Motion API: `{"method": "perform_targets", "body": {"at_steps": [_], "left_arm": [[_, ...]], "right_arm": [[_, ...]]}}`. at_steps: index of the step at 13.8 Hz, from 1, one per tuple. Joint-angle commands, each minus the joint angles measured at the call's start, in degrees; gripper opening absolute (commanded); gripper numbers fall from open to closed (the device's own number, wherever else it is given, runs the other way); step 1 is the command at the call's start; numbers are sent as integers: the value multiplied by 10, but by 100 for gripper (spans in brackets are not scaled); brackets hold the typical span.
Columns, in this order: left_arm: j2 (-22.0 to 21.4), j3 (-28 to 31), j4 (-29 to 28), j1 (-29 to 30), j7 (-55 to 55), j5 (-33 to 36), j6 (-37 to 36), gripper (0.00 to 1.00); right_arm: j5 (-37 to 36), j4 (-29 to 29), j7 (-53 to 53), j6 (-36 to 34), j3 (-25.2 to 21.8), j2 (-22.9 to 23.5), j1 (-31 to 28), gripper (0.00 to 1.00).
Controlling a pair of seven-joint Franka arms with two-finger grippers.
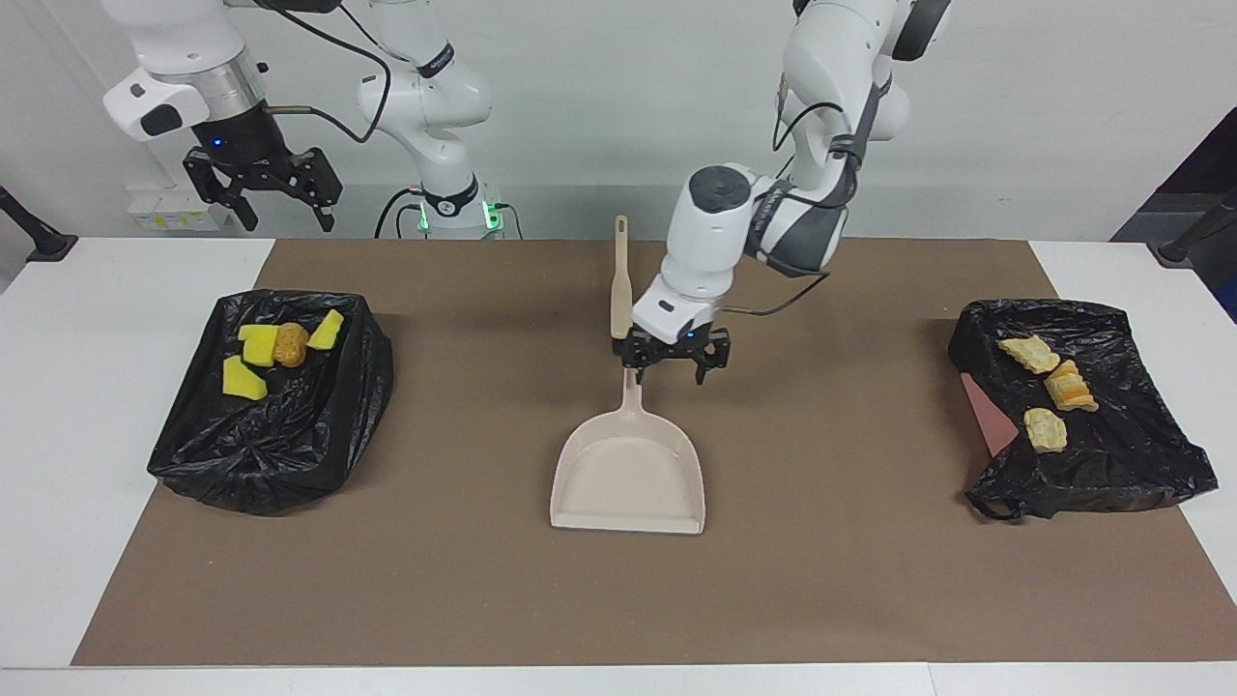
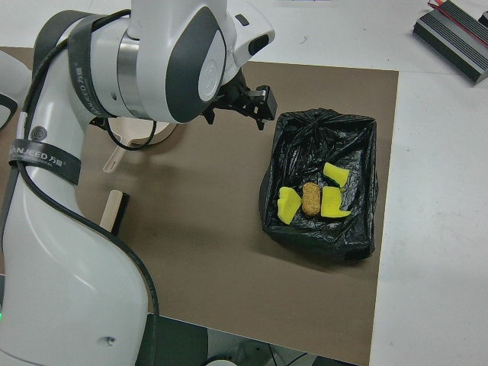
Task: Sweep and dump trash in bin
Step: 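Release the dustpan beside the brush and withdraw the left gripper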
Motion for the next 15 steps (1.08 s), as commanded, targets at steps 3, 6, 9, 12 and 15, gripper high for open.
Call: {"method": "perform_targets", "body": {"at_steps": [3, 6, 9, 12, 15], "left_arm": [[-30, -5, 16, 102, 137, -57, -51, 100], [-59, -4, 21, 153, 218, -59, -105, 100], [-90, -2, 20, 202, 293, -54, -134, 100], [-117, -2, 21, 259, 382, -54, -184, 100], [-139, 0, 23, 281, 378, -54, -236, 100]], "right_arm": [[3, -14, -10, -2, 0, -13, -4, 100], [3, -15, -10, -3, 0, -14, -4, 100], [3, -14, -10, -2, 0, -13, -4, 100], [3, -15, -12, 0, 0, -14, -4, 100], [2, -14, -11, 2, -16, -13, 21, 100]]}}
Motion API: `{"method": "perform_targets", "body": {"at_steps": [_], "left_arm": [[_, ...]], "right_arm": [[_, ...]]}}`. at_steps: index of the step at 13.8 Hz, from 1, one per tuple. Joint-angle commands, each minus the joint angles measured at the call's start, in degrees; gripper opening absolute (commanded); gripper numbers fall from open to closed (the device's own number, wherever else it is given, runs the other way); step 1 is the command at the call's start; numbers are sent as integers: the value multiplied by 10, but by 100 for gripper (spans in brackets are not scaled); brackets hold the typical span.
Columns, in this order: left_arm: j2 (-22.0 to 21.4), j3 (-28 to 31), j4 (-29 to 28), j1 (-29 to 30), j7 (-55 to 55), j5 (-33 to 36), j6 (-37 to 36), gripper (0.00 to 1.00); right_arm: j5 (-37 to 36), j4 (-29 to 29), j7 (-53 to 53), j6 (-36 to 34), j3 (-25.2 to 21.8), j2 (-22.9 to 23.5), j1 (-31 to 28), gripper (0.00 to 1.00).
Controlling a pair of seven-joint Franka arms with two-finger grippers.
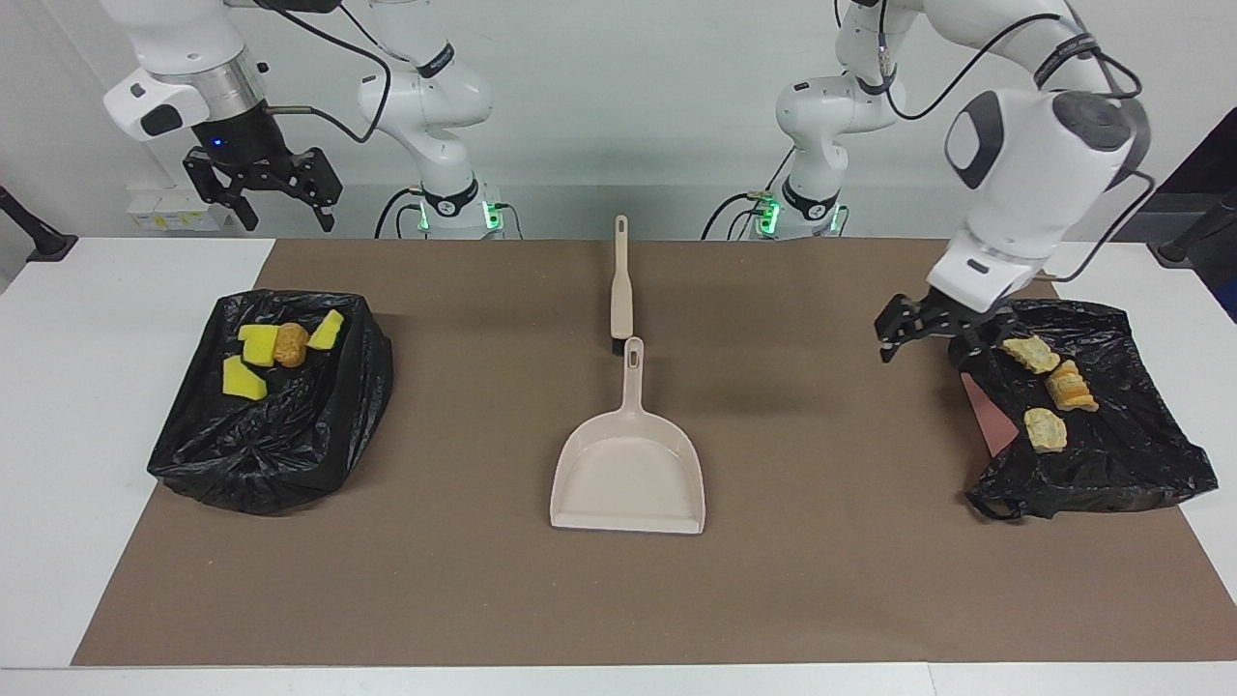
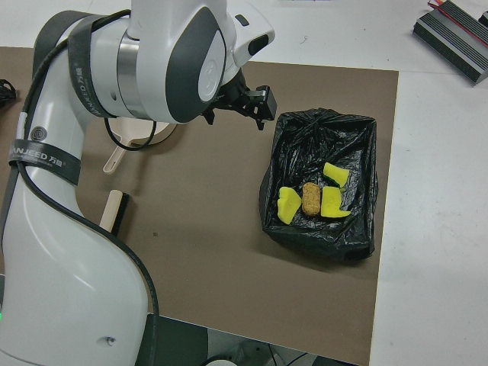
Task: Sweep and dump trash in bin
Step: 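Release the dustpan beside the brush and withdraw the left gripper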
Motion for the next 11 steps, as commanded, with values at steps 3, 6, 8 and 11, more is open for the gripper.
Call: {"method": "perform_targets", "body": {"at_steps": [3, 6, 8, 11], "left_arm": [[-47, 13, 12, 14, 15, -1, -75, 100], [-48, 20, 62, 14, 24, 5, -157, 100], [-77, 39, 50, 19, 50, 1, -168, 100], [-85, 41, 35, 25, 66, 0, -165, 100]], "right_arm": [[2, -14, -11, 3, -35, -12, 27, 100], [2, -14, -14, 3, -30, -12, 16, 100], [2, -14, -14, 2, -29, -12, 13, 100], [2, -14, -16, 3, -21, -12, 11, 100]]}}
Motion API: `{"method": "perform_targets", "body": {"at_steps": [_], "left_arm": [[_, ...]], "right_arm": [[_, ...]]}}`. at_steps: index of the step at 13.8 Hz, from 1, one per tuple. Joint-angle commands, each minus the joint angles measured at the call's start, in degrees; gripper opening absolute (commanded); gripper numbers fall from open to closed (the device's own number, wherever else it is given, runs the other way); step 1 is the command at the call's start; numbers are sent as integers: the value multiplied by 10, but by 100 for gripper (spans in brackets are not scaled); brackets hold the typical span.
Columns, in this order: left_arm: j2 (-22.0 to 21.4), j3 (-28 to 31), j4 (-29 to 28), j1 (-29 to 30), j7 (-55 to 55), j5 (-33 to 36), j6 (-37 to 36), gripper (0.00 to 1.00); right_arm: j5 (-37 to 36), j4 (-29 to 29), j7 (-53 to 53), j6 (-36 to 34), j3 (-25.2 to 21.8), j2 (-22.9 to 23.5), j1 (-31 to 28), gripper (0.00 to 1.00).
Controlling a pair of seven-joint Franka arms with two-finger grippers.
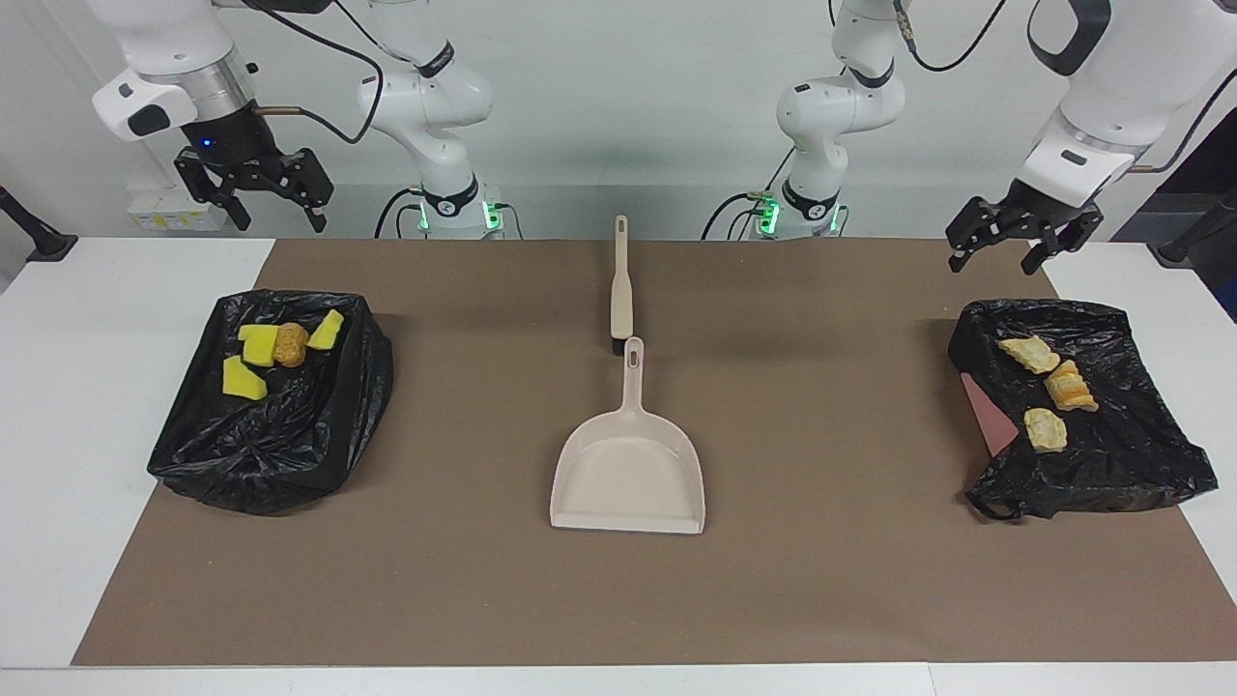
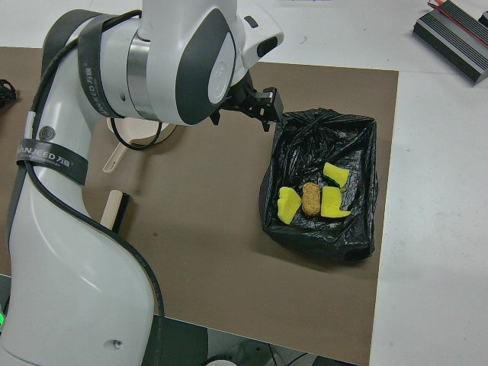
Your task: Sweep and dump trash in bin
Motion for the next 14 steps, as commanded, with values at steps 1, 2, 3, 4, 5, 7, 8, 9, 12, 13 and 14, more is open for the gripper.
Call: {"method": "perform_targets", "body": {"at_steps": [1, 2, 3, 4, 5, 7, 8, 9, 12, 13, 14], "left_arm": [[-13, -5, -16, 12, 15, -2, -4, 100], [-13, -4, -12, 12, 13, -3, -2, 100], [-13, -5, -9, 12, 11, -3, -1, 100], [-13, -5, -7, 12, 9, -3, -2, 100], [-16, -1, -8, 7, 10, -4, -6, 100], [-17, 29, -8, -33, 8, -4, -10, 100], [-17, 64, -8, -69, 7, -4, -12, 100], [-18, 89, -8, -97, 7, -4, -13, 100], [-18, 124, -2, -146, 8, 2, -16, 100], [-17, 145, 4, -167, 9, 2, -21, 100], [-16, 147, 8, -171, 10, 4, -24, 100]], "right_arm": [[2, -14, -15, 2, 9, -12, -6, 100], [2, -14, -14, 2, 10, -12, -6, 100], [2, -14, -13, 2, 10, -12, -6, 100], [2, -14, -12, 2, 10, -12, -6, 100], [2, -13, -13, 2, 10, -12, -5, 100], [2, -13, -14, 2, 9, -12, -6, 100], [2, -13, -13, 2, 9, -12, -5, 100], [2, -13, -12, 2, 10, -12, -6, 100], [2, -13, -13, 2, 9, -12, -5, 100], [2, -14, -13, 2, 9, -12, -6, 100], [2, -13, -14, 2, 9, -12, -5, 100]]}}
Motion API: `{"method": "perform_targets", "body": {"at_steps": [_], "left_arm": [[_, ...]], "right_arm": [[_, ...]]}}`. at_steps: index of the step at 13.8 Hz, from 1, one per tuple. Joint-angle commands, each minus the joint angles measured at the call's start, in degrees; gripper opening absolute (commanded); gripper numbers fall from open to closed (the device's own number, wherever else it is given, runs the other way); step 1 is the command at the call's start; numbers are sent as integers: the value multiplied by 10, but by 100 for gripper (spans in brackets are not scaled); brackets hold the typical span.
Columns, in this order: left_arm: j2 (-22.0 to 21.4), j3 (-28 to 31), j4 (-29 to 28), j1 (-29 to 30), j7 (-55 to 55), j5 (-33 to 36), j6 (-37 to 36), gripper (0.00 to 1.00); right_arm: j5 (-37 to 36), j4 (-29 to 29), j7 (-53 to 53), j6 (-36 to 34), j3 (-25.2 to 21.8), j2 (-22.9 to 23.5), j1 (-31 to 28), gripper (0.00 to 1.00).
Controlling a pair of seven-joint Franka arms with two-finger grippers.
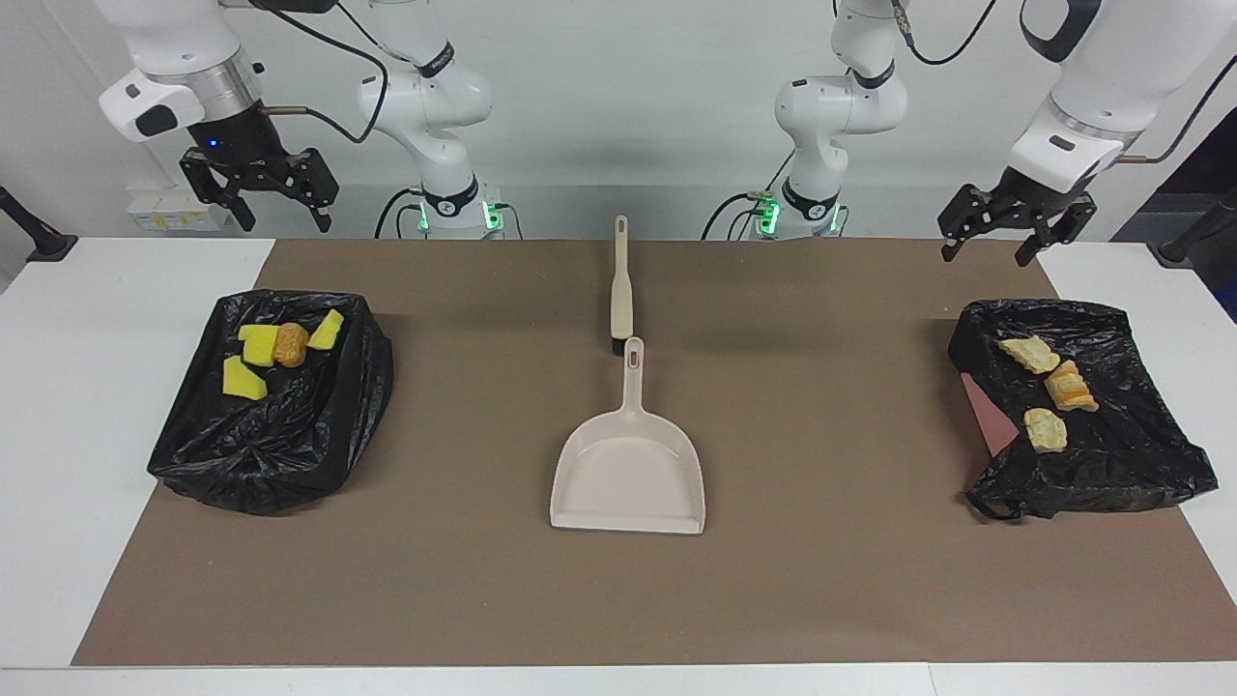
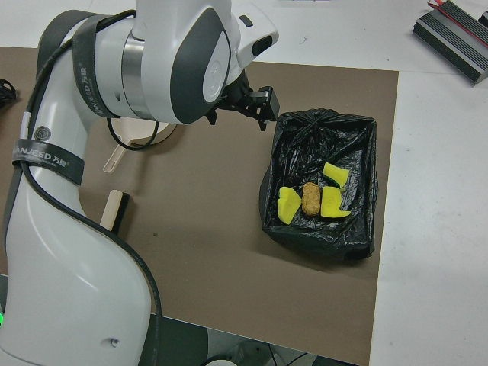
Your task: Sweep and dump trash in bin
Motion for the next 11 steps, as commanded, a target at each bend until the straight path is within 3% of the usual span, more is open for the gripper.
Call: {"method": "perform_targets", "body": {"at_steps": [1, 11], "left_arm": [[-4, 26, 8, -21, 5, -2, -19, 100], [1, 28, 11, -21, 5, -8, -24, 100]], "right_arm": [[2, -13, -14, 2, 3, -12, -6, 100], [2, -14, -14, 2, 3, -12, -6, 100]]}}
